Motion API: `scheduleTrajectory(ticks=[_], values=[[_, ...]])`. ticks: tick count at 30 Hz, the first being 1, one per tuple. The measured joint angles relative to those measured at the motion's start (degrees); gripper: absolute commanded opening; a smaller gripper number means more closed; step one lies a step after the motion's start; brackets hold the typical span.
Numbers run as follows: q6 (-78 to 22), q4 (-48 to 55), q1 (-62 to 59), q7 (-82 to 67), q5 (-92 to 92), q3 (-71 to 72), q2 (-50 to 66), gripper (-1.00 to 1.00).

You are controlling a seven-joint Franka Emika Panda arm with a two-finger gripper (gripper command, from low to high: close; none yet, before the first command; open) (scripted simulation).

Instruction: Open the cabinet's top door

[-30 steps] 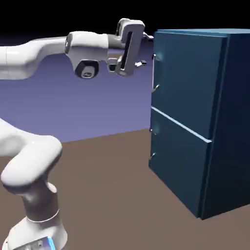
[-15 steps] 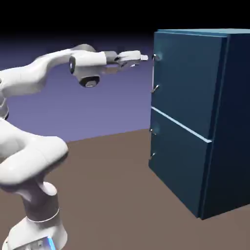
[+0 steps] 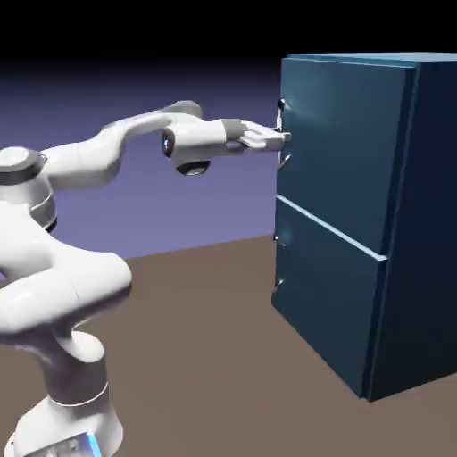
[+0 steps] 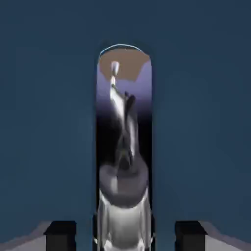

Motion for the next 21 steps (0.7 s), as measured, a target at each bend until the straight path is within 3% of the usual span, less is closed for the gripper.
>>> scheduleTrajectory(ticks=[6, 21], values=[[-14.61, -12.35, 6.48, -0.5, 3.3, -5.73, -9.36, -1.0], [-44.85, -41.04, 26.81, -16.69, -4.41, -29.29, -13.33, -1.0]])
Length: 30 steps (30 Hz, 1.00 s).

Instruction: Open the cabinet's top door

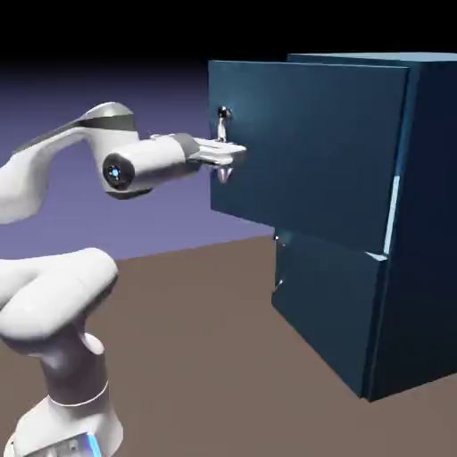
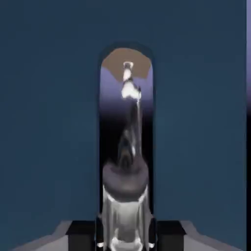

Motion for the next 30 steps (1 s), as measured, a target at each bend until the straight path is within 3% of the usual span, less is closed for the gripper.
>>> scheduleTrajectory(ticks=[16, 30], values=[[-24.04, -6.71, -1.69, -10.58, -27.5, -33.22, 5.22, -1.0], [-44.21, 4.1, -0.83, -24.75, -56.12, -61.13, 29.22, -1.0]])
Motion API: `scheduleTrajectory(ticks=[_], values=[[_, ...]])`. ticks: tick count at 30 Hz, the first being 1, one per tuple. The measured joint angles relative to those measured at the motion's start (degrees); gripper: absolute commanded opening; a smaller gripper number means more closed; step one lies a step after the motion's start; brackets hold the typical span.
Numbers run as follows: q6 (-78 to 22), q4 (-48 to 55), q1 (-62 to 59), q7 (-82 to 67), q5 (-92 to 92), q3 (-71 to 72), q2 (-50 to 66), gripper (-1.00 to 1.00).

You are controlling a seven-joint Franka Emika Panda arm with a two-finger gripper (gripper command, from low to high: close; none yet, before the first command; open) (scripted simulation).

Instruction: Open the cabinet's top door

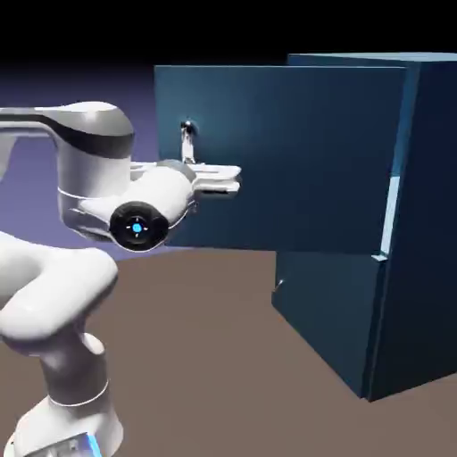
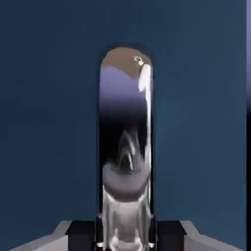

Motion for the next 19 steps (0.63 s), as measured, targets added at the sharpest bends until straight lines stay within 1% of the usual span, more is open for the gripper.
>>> scheduleTrajectory(ticks=[8, 19], values=[[-11.4, 12.55, 7.51, -7.82, -12.19, -12.52, 16.61, -1.0], [-29.98, 33.96, 21.8, -19.58, -22.11, -28.57, 39.39, -1.0]])
